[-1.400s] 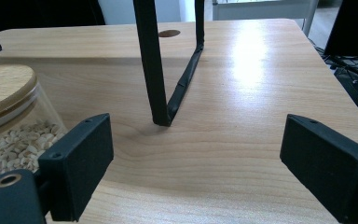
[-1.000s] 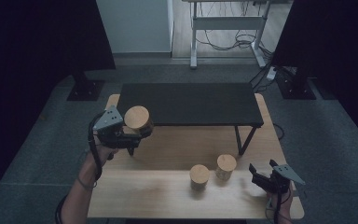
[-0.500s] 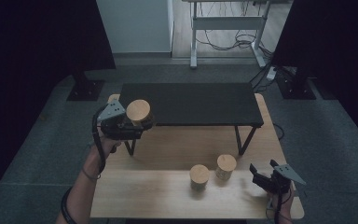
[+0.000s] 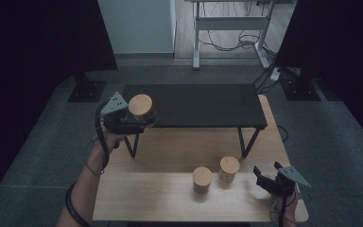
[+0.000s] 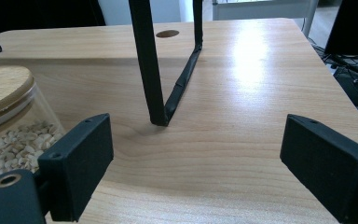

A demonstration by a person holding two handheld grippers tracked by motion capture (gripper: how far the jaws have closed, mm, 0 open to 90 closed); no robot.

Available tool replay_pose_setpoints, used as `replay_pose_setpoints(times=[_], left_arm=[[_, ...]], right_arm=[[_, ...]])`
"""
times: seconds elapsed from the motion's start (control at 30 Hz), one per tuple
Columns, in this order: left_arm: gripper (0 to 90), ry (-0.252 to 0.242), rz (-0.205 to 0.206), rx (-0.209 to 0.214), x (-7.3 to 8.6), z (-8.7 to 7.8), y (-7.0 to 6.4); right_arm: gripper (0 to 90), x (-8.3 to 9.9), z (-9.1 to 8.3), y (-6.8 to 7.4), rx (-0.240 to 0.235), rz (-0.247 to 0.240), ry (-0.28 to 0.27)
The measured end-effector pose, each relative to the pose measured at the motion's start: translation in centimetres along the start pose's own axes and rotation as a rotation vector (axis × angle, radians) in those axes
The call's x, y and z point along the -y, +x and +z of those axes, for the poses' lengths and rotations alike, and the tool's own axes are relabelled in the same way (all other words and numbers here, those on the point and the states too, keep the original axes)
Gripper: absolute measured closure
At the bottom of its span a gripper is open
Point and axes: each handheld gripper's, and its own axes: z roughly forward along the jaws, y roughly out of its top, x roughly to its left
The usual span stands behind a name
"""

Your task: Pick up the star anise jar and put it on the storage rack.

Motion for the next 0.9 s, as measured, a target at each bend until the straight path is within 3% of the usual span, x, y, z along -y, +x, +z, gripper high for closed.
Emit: replay_pose_setpoints(times=[0.17, 0.57, 0.9], left_arm=[[24.9, 0.004, 0.008, -0.012, -0.2, 0.7, 0.5], [24.8, 0.016, -0.027, -0.052, 0.2, 2.7, 1.3], [24.9, 0.039, -0.044, -0.079, 0.5, 3.4, 2.0]], right_arm=[[8.7, 0.0, 0.0, -0.1, -0.004, 0.003, -0.001], [8.7, 0.0, -0.1, -0.1, -0.007, 0.002, -0.006], [8.7, 0.0, -0.1, 0.0, -0.007, -0.006, -0.004]])
